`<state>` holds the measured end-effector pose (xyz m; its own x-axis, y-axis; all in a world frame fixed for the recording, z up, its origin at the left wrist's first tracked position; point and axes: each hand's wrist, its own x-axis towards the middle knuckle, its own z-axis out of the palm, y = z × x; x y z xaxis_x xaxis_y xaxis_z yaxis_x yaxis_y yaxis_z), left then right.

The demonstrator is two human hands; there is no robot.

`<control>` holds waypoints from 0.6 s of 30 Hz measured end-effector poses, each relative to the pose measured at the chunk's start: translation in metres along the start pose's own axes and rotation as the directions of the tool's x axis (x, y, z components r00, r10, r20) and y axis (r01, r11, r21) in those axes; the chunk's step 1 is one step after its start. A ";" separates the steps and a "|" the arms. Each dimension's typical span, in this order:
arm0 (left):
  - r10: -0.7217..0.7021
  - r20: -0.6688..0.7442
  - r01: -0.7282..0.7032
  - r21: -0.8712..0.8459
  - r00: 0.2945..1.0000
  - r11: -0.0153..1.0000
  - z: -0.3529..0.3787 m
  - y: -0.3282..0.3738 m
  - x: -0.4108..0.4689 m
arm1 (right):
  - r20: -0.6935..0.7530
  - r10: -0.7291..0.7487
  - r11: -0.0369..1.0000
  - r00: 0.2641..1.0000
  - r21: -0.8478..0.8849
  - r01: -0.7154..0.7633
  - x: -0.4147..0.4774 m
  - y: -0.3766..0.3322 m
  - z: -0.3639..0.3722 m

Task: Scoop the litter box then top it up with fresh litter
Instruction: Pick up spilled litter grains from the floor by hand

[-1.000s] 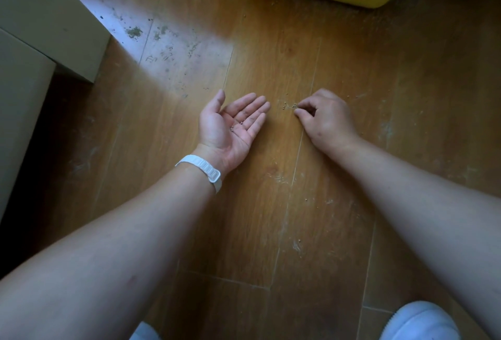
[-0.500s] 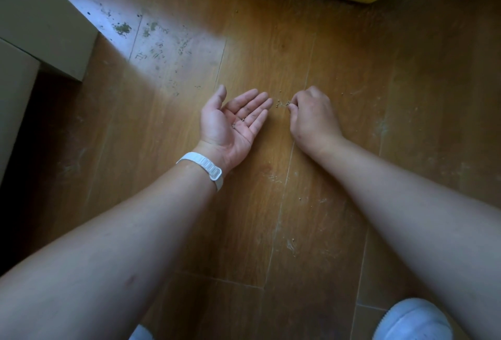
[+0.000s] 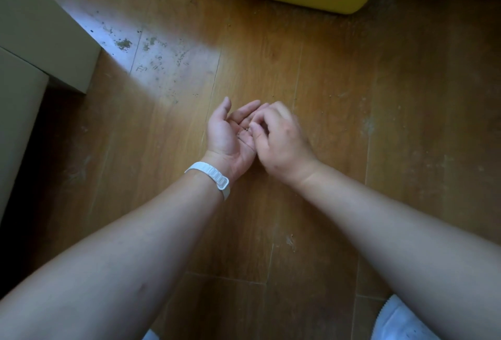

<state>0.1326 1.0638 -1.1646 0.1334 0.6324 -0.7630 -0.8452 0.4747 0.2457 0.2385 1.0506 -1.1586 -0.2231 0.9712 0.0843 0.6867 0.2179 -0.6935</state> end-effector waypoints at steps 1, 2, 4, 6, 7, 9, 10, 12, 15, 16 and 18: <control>-0.018 0.013 0.018 0.007 1.000 1.000 0.001 -0.001 -0.002 | 0.015 -0.017 1.000 1.000 0.002 0.017 -0.002 -0.003 0.002; -0.031 0.019 0.030 0.016 0.999 0.999 0.001 -0.002 -0.004 | 0.028 -0.030 1.000 0.999 0.000 0.030 -0.003 -0.005 0.003; -0.032 0.016 0.032 0.007 0.999 0.999 0.000 0.000 -0.007 | 0.029 -0.046 0.999 0.999 0.000 0.046 -0.004 -0.005 0.003; -0.008 0.003 0.008 -0.021 1.000 1.000 -0.002 0.004 -0.008 | 0.001 -0.048 0.999 0.999 0.000 0.048 -0.003 -0.002 -0.001; 0.004 0.001 -0.004 -0.025 1.000 1.000 -0.004 0.006 -0.008 | -0.018 -0.040 0.999 0.999 -0.008 0.040 -0.002 0.002 -0.004; 0.016 -0.002 -0.016 -0.014 1.000 1.000 -0.007 0.010 -0.009 | -0.060 0.008 1.000 0.998 -0.028 -0.009 0.005 0.012 -0.009; 0.018 -0.005 -0.018 -0.008 1.000 1.000 -0.008 0.012 -0.009 | -0.081 0.041 0.998 0.996 -0.042 -0.045 0.010 0.020 -0.012; 0.022 -0.012 -0.022 0.000 1.000 1.000 -0.009 0.014 -0.009 | -0.068 0.130 0.985 0.989 -0.106 -0.137 0.021 0.039 -0.018; 0.026 -0.014 -0.026 0.001 1.000 1.000 -0.009 0.016 -0.009 | 0.067 0.197 0.954 0.978 -0.245 -0.176 0.032 0.066 -0.024; 0.025 -0.015 -0.025 0.001 1.000 1.000 -0.009 0.015 -0.008 | 0.106 0.196 0.950 0.975 -0.268 -0.162 0.034 0.071 -0.024; 0.023 -0.018 -0.023 -0.002 1.000 1.000 -0.009 0.015 -0.007 | 0.148 0.183 0.950 0.972 -0.280 -0.137 0.039 0.075 -0.025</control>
<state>0.1143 1.0606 -1.1611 0.1051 0.6321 -0.7678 -0.8491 0.4589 0.2615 0.2984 1.1072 -1.1892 -0.1931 0.9695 -0.1506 0.8767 0.1016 -0.4702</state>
